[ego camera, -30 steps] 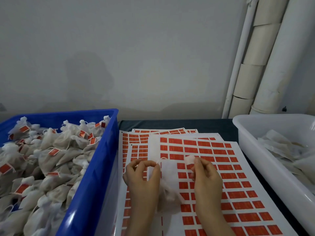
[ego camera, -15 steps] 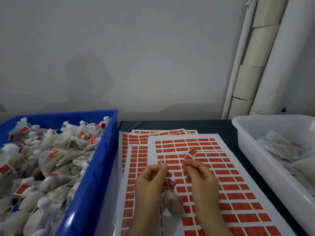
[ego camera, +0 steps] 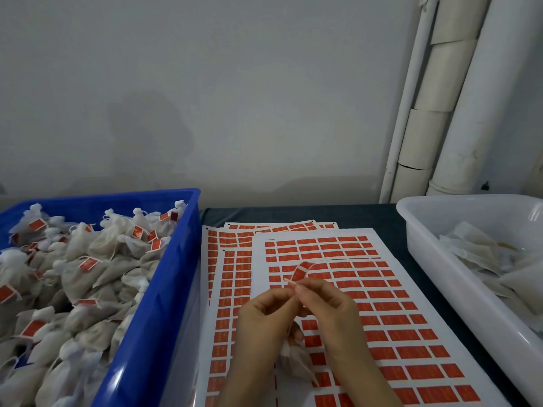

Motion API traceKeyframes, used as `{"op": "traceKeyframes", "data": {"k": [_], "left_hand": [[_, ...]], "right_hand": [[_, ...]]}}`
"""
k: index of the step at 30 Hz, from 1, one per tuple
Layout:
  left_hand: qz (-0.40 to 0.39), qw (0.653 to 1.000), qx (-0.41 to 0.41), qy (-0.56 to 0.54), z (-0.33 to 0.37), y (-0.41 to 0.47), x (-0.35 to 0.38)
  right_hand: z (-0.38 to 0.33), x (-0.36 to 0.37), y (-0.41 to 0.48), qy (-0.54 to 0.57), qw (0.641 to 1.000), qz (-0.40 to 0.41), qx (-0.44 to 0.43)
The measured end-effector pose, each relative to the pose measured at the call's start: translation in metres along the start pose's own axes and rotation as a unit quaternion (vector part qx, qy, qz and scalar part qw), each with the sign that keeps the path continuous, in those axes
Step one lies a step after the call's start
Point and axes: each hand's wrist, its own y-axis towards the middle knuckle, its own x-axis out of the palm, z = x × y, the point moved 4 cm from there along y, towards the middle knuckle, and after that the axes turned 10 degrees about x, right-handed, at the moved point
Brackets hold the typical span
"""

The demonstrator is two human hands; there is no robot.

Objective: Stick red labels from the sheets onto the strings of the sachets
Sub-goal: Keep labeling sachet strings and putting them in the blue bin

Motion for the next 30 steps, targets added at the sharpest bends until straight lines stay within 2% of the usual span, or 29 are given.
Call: {"op": "traceKeyframes", "data": {"k": [4, 7, 11, 19, 26, 30], "left_hand": [[-0.031, 1.0, -0.006, 0.001, -0.0003, -0.0004, 0.0024], [-0.096, 0.992, -0.043, -0.074, 0.0018, -0.0028, 0.0061], [-0.144, 0.979, -0.081, -0.117, -0.0007, -0.0043, 0.0086], [-0.105, 0.986, -0.074, -0.102, -0.0017, -0.0044, 0.0093], [-0.085, 0.988, -0.07, -0.104, 0.0005, -0.0044, 0.0086], [-0.084, 0.99, -0.066, -0.089, -0.0034, -0.003, 0.0105]], "right_hand": [[0.0008, -0.0017, -0.0002, 0.035, 0.999, 0.017, 0.015], [-0.0013, -0.0015, -0.0012, 0.062, 0.997, 0.011, 0.032], [-0.0018, -0.0042, -0.0001, 0.072, 0.996, 0.03, 0.039], [-0.003, -0.0026, -0.0031, 0.069, 0.997, 0.015, 0.026], [-0.0027, -0.0049, -0.0011, 0.009, 0.999, 0.032, -0.021], [-0.0067, -0.0058, -0.0016, 0.063, 0.997, 0.049, -0.014]]}}
